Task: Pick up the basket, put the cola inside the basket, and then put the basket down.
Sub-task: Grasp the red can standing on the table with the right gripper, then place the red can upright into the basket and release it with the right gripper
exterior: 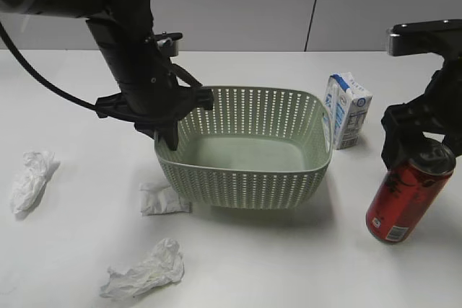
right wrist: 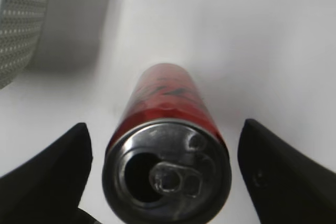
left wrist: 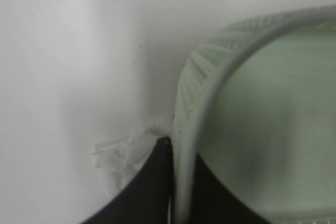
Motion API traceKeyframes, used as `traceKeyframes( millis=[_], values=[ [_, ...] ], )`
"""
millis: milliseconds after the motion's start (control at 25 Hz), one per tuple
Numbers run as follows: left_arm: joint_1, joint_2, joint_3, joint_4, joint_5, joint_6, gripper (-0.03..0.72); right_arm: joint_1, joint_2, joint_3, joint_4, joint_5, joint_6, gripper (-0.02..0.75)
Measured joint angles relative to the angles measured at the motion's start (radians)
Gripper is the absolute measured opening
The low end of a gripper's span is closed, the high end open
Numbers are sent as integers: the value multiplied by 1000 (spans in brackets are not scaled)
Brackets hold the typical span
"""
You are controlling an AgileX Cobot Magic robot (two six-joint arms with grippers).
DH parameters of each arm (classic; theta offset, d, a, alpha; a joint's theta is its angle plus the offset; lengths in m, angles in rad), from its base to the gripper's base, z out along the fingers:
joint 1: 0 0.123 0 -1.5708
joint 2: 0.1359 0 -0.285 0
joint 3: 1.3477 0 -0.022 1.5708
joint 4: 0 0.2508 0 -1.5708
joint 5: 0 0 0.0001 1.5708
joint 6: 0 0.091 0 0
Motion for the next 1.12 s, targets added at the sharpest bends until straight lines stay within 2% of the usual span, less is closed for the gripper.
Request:
traceKeyframes(
  millis=[240, 480, 800, 1120],
  values=[
    [0, 0, 0, -1, -4, 0, -1, 0, 44, 20, 1, 5, 4, 633],
    [0, 0, 0, -1, -16, 0, -1, 0, 44, 20, 31, 5, 7, 498],
    [0, 0, 0, -2, -39, 0, -1, 0, 11, -2, 34, 56, -25, 498],
    [0, 0, 0, -2, -45, 0, -1, 0, -77, -249, -9, 232, -50, 498]
  ],
)
